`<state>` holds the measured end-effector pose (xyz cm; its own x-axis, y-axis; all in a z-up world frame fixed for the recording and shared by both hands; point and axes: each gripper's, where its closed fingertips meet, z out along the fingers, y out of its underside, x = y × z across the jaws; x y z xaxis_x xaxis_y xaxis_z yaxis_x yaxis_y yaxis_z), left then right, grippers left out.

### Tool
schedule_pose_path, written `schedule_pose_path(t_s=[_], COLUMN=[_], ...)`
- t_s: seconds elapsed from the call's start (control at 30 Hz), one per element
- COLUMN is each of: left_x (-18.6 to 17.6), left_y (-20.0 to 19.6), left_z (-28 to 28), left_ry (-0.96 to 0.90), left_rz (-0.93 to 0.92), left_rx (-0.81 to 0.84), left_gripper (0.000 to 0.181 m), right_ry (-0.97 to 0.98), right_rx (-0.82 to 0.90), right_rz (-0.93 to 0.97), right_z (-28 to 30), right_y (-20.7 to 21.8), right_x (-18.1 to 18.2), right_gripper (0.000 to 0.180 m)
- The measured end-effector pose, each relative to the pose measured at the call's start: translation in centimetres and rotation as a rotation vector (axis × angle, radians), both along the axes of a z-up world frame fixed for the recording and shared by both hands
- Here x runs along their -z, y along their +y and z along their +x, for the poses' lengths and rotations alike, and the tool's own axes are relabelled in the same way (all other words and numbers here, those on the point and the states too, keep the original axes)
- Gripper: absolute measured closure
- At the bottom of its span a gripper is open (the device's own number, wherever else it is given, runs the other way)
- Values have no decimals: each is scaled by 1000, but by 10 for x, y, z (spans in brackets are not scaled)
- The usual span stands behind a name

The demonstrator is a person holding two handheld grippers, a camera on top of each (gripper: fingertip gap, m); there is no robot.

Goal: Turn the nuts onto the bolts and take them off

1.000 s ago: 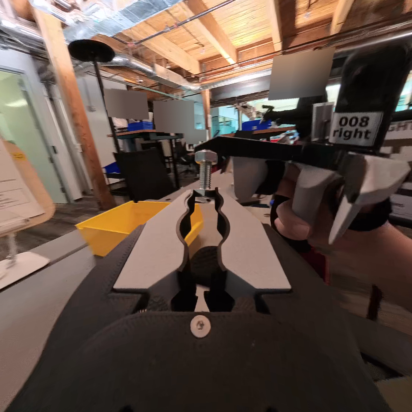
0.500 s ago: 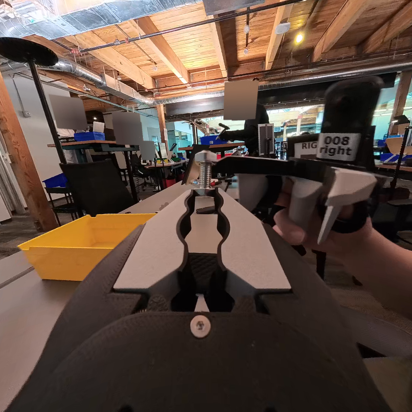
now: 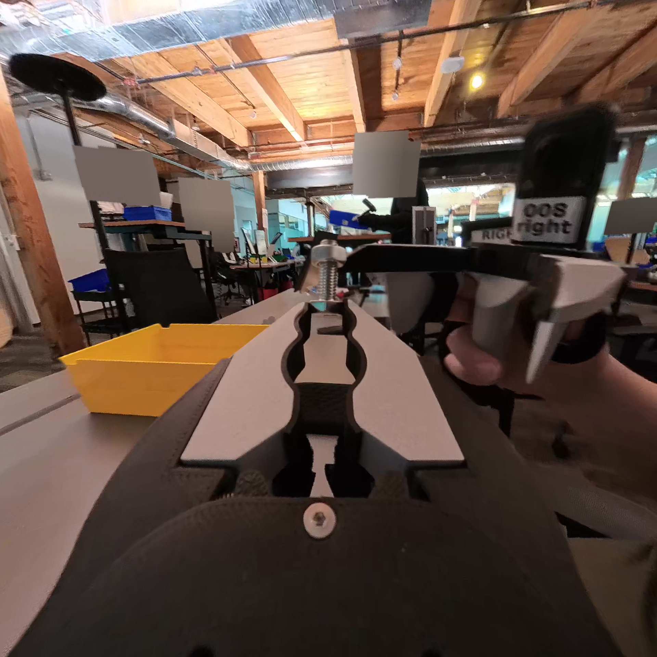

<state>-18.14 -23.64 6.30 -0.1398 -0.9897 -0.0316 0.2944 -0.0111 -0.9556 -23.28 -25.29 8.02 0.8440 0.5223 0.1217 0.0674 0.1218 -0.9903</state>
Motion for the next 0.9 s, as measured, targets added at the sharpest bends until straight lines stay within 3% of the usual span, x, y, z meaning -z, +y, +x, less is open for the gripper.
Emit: schedule_pose_path(t_s=[0.07, 0.27, 0.53, 0.57, 0.6, 0.67, 0.8, 0.9], left_x=[4, 4, 9, 8, 7, 8, -4, -7], left_y=[17, 21, 22, 27, 32, 44, 37, 24], left_z=[-6, -18, -15, -16, -17, -20, -30, -29], left_ry=[5, -37, -1, -13, -19, -7, -75, -79], left_rz=[-20, -73, -44, -54, -65, -75, -137, -134], left_rx=[-40, 33, 23, 9, -5, -28, 85, 127], left_gripper=[165, 165, 165, 165, 165, 165, 165, 165], right_ry=[-50, -46, -27, -29, -20, 30, -27, 89], right_rx=[-37, 135, 49, 49, 7, -85, 78, 91], right_rz=[72, -21, -22, -31, -26, 16, -3, -49], right_z=[-9, 8, -11, -12, -18, -32, -10, -1], right_y=[-14, 29, 44, 40, 29, 7, 18, 29], right_x=[-4, 15, 14, 14, 11, -1, 5, 8], right_gripper=[103, 88, 88, 93, 114, 121, 129, 134])
